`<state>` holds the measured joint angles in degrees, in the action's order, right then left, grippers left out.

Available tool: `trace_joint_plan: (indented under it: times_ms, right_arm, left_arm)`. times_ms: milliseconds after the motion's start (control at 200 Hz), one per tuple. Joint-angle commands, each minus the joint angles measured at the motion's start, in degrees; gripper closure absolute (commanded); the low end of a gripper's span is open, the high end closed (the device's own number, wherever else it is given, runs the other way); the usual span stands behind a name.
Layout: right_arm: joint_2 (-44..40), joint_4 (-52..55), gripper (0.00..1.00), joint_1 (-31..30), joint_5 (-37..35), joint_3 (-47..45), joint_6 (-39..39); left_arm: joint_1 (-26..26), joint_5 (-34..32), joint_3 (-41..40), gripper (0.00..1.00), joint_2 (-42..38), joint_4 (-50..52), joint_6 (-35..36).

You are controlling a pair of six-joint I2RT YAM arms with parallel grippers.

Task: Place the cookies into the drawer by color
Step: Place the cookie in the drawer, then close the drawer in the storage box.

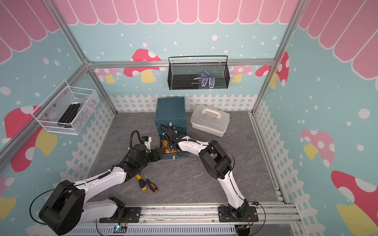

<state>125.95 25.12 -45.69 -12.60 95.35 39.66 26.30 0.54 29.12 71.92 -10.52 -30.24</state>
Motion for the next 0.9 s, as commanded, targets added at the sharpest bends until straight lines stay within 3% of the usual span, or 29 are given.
trace_joint_plan:
  times_ms: [0,255,520,630,786,896]
  right_arm:
    - [0.29,2.32,0.46,0.60,-1.64,0.02,0.63]
    - [-6.77,-2.15,0.41,0.52,2.53,-4.47,-1.43]
    - [-22.38,-9.81,0.38,0.36,14.88,-17.55,-7.27]
    - [-29.06,-15.76,0.38,0.08,18.38,-26.84,-10.41]
    - [-34.19,-23.21,0.46,-0.92,32.13,-36.98,-15.74]
    - [-33.07,-22.28,0.46,-3.22,32.53,-38.47,-20.42]
  left_arm:
    - [-0.46,0.01,1.09,0.27,0.41,-0.70,-0.25]
    - [-1.33,-0.76,4.88,0.27,-1.19,1.03,-0.80]
    - [-6.16,2.02,16.87,0.30,-3.76,7.30,1.38]
    - [-8.12,6.72,25.70,0.30,0.87,10.96,3.21]
    - [-11.40,16.45,39.76,0.34,11.82,15.10,7.91]
    - [-13.03,18.02,48.50,0.42,19.07,18.04,9.68]
